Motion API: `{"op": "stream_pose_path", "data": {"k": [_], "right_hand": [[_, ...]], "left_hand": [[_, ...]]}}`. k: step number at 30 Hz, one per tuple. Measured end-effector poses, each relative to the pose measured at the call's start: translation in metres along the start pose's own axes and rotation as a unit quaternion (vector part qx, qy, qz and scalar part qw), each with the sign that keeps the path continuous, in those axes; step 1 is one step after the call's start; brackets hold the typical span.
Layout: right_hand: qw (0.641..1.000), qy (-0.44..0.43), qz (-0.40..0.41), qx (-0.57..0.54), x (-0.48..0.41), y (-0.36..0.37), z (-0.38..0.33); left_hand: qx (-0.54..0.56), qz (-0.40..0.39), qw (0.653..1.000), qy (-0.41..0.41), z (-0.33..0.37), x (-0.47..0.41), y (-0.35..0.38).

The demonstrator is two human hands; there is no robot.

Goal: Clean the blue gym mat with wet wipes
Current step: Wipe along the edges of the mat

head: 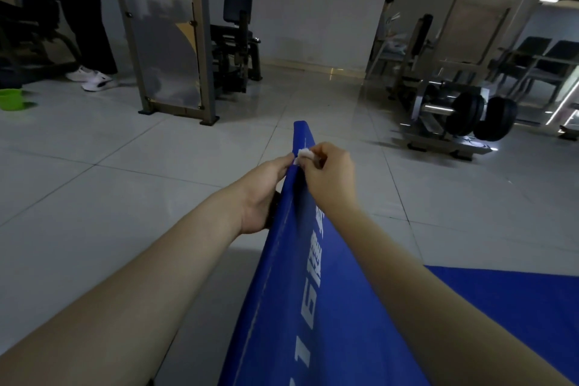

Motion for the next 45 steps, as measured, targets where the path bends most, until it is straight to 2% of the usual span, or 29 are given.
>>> {"op": "stream_pose_path", "data": {"k": [2, 7, 10, 12, 15, 20, 24, 28, 32, 36, 38, 40, 42, 45], "right_hand": [[0.999, -0.02, -0.023, 0.009, 0.018, 0.003, -0.005], [0.989, -0.114, -0.091, 0.03, 0.089, 0.016, -0.024], [0.989, -0.059, -0.123, -0.048, 0.086, 0.013, -0.016], [0.989, -0.033, -0.121, -0.08, 0.078, 0.008, -0.01], [0.99, -0.057, -0.108, -0.07, 0.079, 0.007, -0.01], [0.994, -0.087, -0.067, 0.024, 0.042, 0.0, -0.002], [0.997, -0.045, -0.017, 0.052, 0.001, -0.008, 0.011], [0.996, -0.055, -0.054, 0.051, 0.015, -0.001, 0.002], [0.986, -0.113, -0.122, -0.004, 0.082, 0.006, -0.015], [0.98, -0.165, -0.109, 0.031, 0.088, 0.0, -0.02], [0.985, -0.144, -0.062, 0.07, 0.054, -0.008, -0.014], [0.992, -0.087, -0.032, 0.082, 0.019, -0.014, -0.002], [0.995, -0.061, -0.028, 0.078, 0.007, -0.013, 0.003], [0.992, -0.076, -0.065, 0.071, 0.037, 0.0, -0.004]], "left_hand": [[0.016, -0.024, 1.0, 0.003, 0.003, -0.001, 0.004], [0.044, 0.019, 0.999, 0.017, 0.009, -0.002, -0.004], [0.05, 0.034, 0.998, -0.009, 0.002, 0.002, -0.008], [0.053, 0.052, 0.997, -0.018, -0.003, 0.003, -0.013], [0.051, 0.049, 0.997, -0.031, -0.009, 0.001, -0.012], [0.018, 0.054, 0.998, -0.017, -0.015, -0.005, -0.011], [0.012, 0.053, 0.998, -0.007, -0.019, -0.008, -0.004], [0.042, 0.084, 0.996, 0.003, -0.017, -0.009, -0.008], [0.082, 0.089, 0.993, -0.006, -0.014, -0.008, -0.011], [0.076, 0.08, 0.994, -0.009, -0.015, -0.008, -0.004], [0.072, 0.078, 0.994, -0.013, -0.015, -0.006, 0.0], [0.056, 0.085, 0.995, -0.012, -0.016, -0.006, -0.001], [0.039, 0.096, 0.994, -0.018, -0.018, -0.006, -0.004], [0.015, 0.105, 0.994, -0.027, -0.018, -0.006, -0.012]]}}
Point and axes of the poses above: each hand's wrist, its own x-axis away from the middle knuckle, its own y-axis out of the palm, z = x × y, the point moved 10 cm from there along -x, towards the middle knuckle
